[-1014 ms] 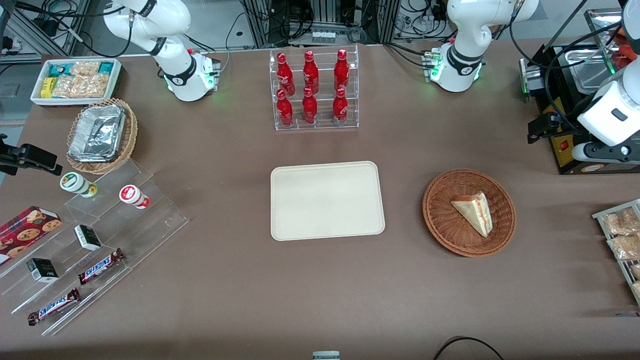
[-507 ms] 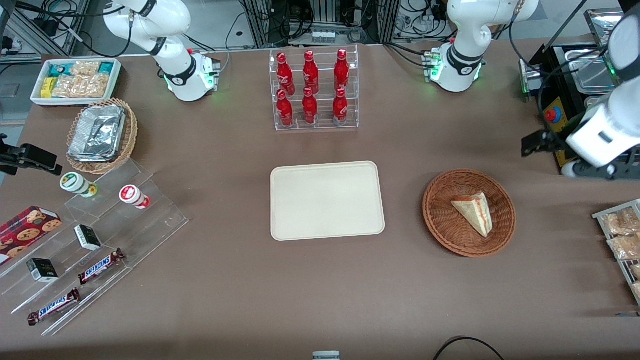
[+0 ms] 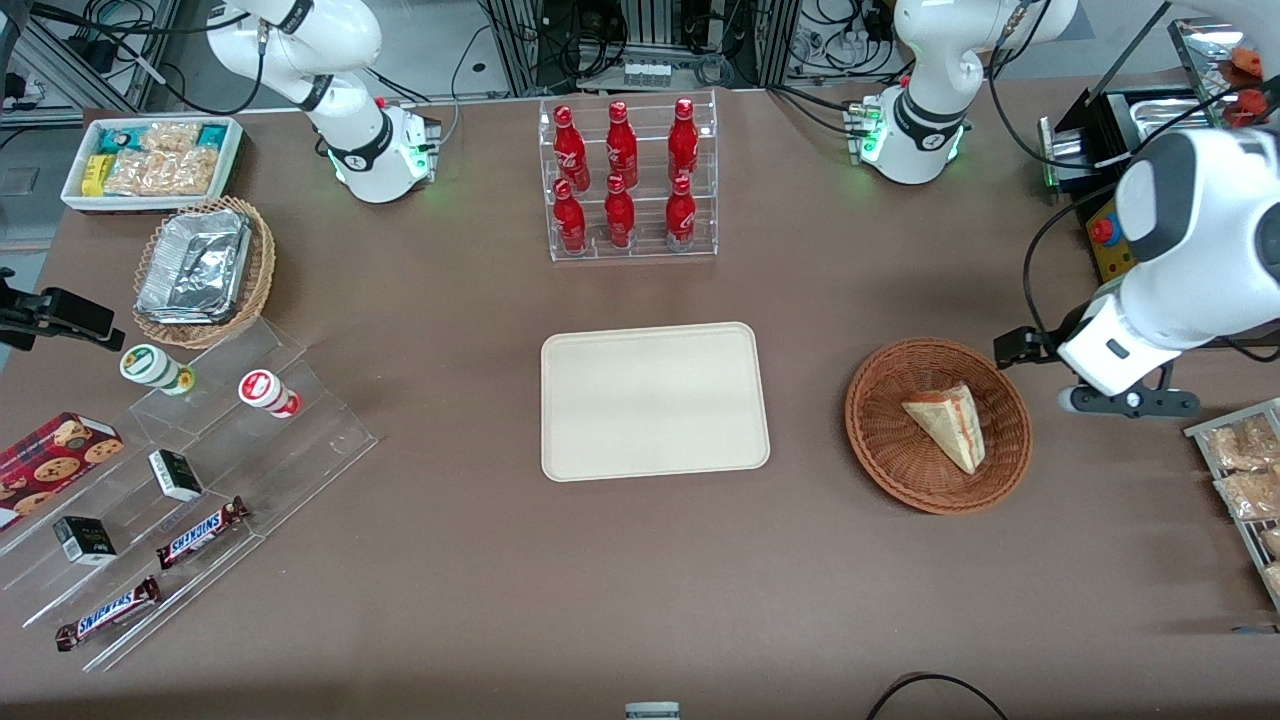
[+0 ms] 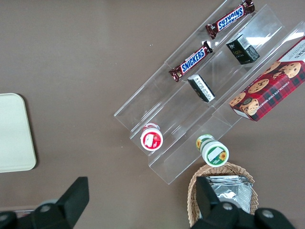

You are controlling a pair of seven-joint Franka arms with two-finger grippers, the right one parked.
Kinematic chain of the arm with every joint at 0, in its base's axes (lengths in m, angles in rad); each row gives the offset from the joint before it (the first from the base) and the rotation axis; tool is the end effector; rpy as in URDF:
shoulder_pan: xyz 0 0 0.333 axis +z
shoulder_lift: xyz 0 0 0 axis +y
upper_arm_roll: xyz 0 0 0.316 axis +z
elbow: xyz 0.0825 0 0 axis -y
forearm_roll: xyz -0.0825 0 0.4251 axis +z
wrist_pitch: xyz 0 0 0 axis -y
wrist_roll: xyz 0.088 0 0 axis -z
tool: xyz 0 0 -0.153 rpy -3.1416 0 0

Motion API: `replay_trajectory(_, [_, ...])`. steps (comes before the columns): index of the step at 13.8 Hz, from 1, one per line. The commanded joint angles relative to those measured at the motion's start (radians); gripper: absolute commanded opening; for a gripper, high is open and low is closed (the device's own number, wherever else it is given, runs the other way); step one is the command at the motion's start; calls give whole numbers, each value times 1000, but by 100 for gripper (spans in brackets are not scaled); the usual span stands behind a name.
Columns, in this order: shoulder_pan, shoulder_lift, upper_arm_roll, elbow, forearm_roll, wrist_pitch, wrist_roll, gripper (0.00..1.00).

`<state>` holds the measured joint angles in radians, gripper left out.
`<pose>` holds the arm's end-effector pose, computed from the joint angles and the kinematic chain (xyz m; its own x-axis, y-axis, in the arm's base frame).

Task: Place sandwich from basket to tray
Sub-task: 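Move the left gripper over the sandwich in the wicker basket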

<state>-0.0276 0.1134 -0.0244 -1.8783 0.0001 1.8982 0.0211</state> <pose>0.6119 -0.0316 0.3787 0.9930 -0.0729 -0.0933 -0.0728 -0.9973 0.0046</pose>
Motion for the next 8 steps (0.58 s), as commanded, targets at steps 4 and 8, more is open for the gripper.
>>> replay_trajectory(4, [2, -9, -2, -186, -2, 258, -96, 100])
replay_trajectory(8, [-9, 32, -3, -203, 5, 331, -295, 100])
